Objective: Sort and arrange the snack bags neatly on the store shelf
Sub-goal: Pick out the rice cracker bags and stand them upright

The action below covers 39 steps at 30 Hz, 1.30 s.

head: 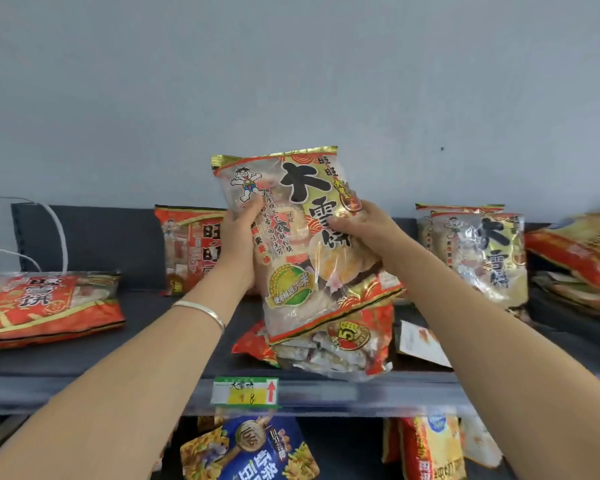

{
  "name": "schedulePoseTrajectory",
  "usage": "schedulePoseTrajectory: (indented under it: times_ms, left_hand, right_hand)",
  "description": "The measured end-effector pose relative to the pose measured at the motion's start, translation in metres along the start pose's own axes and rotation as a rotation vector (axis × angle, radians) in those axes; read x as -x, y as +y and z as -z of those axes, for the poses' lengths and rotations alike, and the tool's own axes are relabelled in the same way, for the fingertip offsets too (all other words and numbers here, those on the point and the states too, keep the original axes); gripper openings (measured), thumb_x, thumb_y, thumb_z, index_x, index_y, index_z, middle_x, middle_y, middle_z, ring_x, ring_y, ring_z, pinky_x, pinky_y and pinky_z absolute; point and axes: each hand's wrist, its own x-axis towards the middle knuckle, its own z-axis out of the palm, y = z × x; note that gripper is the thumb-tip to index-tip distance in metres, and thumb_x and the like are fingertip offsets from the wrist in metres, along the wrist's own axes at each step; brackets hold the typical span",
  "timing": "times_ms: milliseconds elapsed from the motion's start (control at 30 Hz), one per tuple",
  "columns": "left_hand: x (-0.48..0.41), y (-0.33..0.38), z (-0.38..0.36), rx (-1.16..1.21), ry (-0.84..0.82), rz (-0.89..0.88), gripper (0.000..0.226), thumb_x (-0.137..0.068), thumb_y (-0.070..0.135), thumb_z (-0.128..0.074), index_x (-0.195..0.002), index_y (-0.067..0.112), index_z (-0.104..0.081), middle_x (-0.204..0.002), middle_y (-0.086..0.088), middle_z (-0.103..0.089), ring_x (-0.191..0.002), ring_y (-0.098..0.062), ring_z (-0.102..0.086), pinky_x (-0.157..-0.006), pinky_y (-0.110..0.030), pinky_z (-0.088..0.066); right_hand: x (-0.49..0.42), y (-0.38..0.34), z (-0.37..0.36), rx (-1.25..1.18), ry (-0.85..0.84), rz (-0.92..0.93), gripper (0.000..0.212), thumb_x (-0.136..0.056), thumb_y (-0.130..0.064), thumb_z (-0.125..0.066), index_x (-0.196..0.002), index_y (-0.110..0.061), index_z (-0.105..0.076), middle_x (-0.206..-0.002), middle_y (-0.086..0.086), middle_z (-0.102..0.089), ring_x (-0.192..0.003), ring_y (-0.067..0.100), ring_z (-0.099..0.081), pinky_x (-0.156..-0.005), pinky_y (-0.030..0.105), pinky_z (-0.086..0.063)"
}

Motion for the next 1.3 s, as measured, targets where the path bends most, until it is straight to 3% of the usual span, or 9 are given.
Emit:
schedulePoseTrajectory:
  times_ms: [133,267,433,533,700,900,1067,1167,1300]
  left_hand:
    - [0.01,-0.035,-0.085,-0.059,-0.089,0.009,0.073,-0.072,0.049,-0.071,-0.128,0.01,-0.045,-0.118,-0.015,-0.062,-0.104,-0.033,-0.064,-0.086,-0.046,-0.053]
    - [0.028,-0.07,-0.167,-0.224,-0.097,-0.082,0.061,-0.088,0.035,-0.063,-0.138,0.024,-0.031,-0.128,-0.003,-0.044,-0.115,-0.02,-0.047,-0.091,-0.035,-0.039]
    - [0.045,-0.108,-0.232,-0.494,-0.178,-0.239,0.048,-0.088,0.022,-0.063,-0.131,0.022,-0.041,-0.135,-0.005,-0.038,-0.122,-0.019,-0.042,-0.102,-0.036,-0.038]
    - [0.053,-0.132,-0.255,-0.589,-0.294,-0.203,0.036,-0.09,0.019,-0.059,-0.124,0.02,-0.048,-0.131,-0.004,-0.044,-0.116,-0.015,-0.046,-0.091,-0.028,-0.04]
    - [0.06,-0.185,-0.273,-0.693,-0.424,0.088,0.056,-0.088,0.024,-0.062,-0.138,0.022,-0.038,-0.14,-0.006,-0.041,-0.124,-0.023,-0.045,-0.1,-0.038,-0.041]
    - [0.057,-0.222,-0.278,-0.678,-0.353,0.29,0.084,-0.086,0.021,-0.066,-0.151,0.022,-0.013,-0.148,-0.004,-0.038,-0.13,-0.026,-0.043,-0.105,-0.047,-0.039]
    - [0.051,-0.233,-0.275,-0.575,-0.256,0.399,0.039,-0.089,0.014,-0.061,-0.125,0.018,-0.048,-0.113,-0.003,-0.062,-0.095,-0.019,-0.059,-0.066,-0.03,-0.045]
    - [0.044,-0.237,-0.276,-0.524,-0.241,0.386,0.053,-0.088,0.004,-0.057,-0.136,0.02,-0.042,-0.12,-0.006,-0.06,-0.102,-0.022,-0.06,-0.066,-0.028,-0.047]
    - [0.046,-0.235,-0.282,-0.545,-0.279,0.372,0.062,-0.089,-0.004,-0.052,-0.141,0.025,-0.035,-0.126,-0.004,-0.056,-0.107,-0.021,-0.058,-0.066,-0.028,-0.048]
  right_hand:
    - [0.022,0.025,0.085,-0.035,0.226,-0.03,0.019,-0.079,-0.025,-0.077,-0.086,-0.023,-0.059,-0.094,0.005,-0.072,-0.089,0.025,-0.07,-0.085,0.043,-0.056]
    - [0.04,0.057,0.168,-0.144,0.417,-0.084,0.029,-0.076,-0.023,-0.08,-0.099,-0.018,-0.063,-0.098,0.005,-0.073,-0.091,0.023,-0.071,-0.088,0.045,-0.055]
    - [0.062,0.092,0.257,-0.191,0.615,-0.104,0.024,-0.079,-0.023,-0.078,-0.097,-0.017,-0.063,-0.099,0.006,-0.073,-0.086,0.02,-0.07,-0.085,0.04,-0.057]
    - [0.066,0.119,0.294,-0.083,0.707,-0.085,0.038,-0.075,-0.03,-0.081,-0.105,-0.02,-0.059,-0.105,-0.001,-0.069,-0.095,0.018,-0.066,-0.093,0.042,-0.052]
    - [0.058,0.162,0.306,0.198,0.636,-0.107,0.065,-0.075,-0.036,-0.079,-0.13,-0.02,-0.048,-0.113,-0.009,-0.059,-0.108,0.015,-0.056,-0.099,0.038,-0.044]
    - [0.033,0.204,0.306,0.093,0.547,-0.135,0.052,-0.077,-0.032,-0.076,-0.122,-0.023,-0.052,-0.11,-0.005,-0.066,-0.103,0.017,-0.062,-0.097,0.044,-0.049]
    - [0.017,0.219,0.308,0.099,0.489,-0.163,0.054,-0.083,-0.033,-0.069,-0.132,-0.026,-0.048,-0.113,-0.007,-0.066,-0.107,0.018,-0.062,-0.097,0.041,-0.049]
    - [0.004,0.227,0.306,0.298,0.486,-0.276,0.06,-0.083,-0.052,-0.057,-0.139,-0.041,-0.036,-0.123,-0.004,-0.061,-0.118,0.031,-0.054,-0.1,0.054,-0.042]
    - [0.005,0.224,0.294,0.347,0.543,-0.461,0.074,-0.094,-0.05,-0.046,-0.152,-0.032,-0.005,-0.15,0.014,-0.03,-0.131,0.042,-0.036,-0.107,0.055,-0.032]
